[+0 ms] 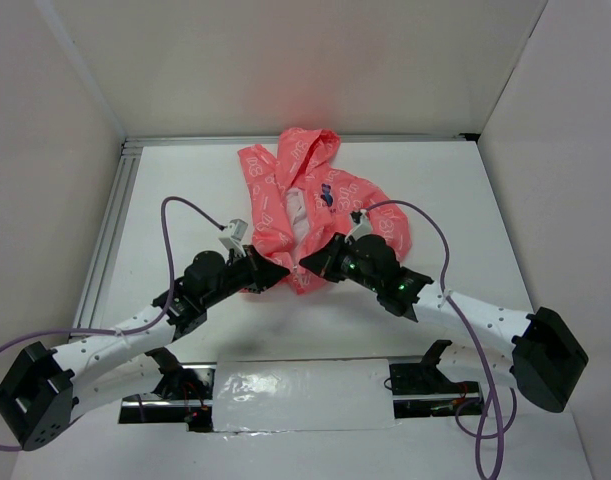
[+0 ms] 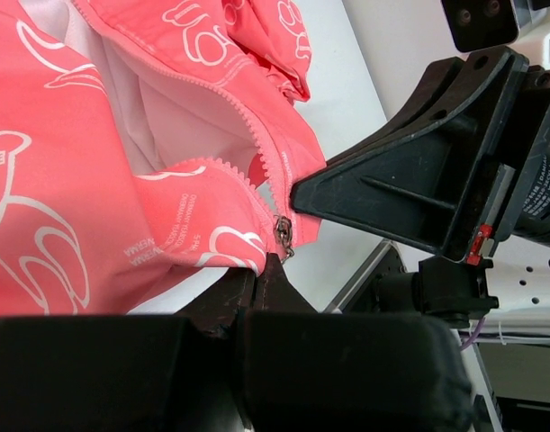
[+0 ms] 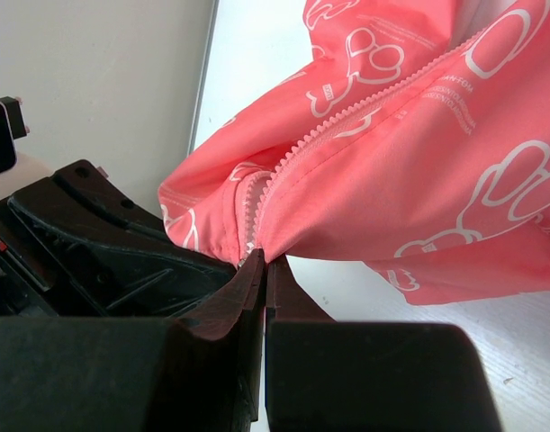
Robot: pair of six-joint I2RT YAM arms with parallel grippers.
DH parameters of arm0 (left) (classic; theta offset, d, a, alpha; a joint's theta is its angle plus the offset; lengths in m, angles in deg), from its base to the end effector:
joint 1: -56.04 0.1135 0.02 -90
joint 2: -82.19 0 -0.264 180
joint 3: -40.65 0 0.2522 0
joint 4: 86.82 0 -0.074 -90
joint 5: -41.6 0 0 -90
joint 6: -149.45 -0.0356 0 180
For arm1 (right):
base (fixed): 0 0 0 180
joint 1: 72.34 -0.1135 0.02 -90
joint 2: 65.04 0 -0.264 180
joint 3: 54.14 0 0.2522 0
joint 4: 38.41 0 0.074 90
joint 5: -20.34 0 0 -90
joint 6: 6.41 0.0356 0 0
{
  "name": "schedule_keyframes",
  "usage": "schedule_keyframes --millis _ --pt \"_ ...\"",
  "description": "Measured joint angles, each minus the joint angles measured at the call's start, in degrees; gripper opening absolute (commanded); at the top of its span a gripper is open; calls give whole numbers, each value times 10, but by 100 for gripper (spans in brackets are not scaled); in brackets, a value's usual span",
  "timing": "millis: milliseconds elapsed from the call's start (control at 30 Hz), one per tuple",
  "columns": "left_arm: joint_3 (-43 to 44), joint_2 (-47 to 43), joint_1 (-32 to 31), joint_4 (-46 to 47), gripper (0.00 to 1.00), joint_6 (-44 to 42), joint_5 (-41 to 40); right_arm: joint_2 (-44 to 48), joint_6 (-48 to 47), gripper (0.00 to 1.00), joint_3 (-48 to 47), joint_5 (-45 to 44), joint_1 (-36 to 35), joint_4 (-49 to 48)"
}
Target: Zip up the jacket
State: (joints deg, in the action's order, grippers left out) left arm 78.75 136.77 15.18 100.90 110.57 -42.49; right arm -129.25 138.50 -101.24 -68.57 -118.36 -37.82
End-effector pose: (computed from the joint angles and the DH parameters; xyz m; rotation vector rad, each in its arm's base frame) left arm 0.1617 -0.1447 0.2404 -0.0860 1.8968 -1.2382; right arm 0.1735 0.1808 0.2437 0.1462 2.0669 1.1800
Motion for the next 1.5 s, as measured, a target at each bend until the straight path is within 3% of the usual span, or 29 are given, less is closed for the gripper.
schedule_keyframes --millis 1333,1367,1400,1500 --pt "5 52 3 38 0 -31 68 -10 42 0 1 63 55 18" --pt "5 52 3 38 0 -32 69 -10 41 3 0 63 55 19" --pt "5 52 3 37 0 -31 70 -10 38 14 0 63 55 22" --pt "8 52 3 17 0 -31 77 -10 20 31 -13 58 55 55"
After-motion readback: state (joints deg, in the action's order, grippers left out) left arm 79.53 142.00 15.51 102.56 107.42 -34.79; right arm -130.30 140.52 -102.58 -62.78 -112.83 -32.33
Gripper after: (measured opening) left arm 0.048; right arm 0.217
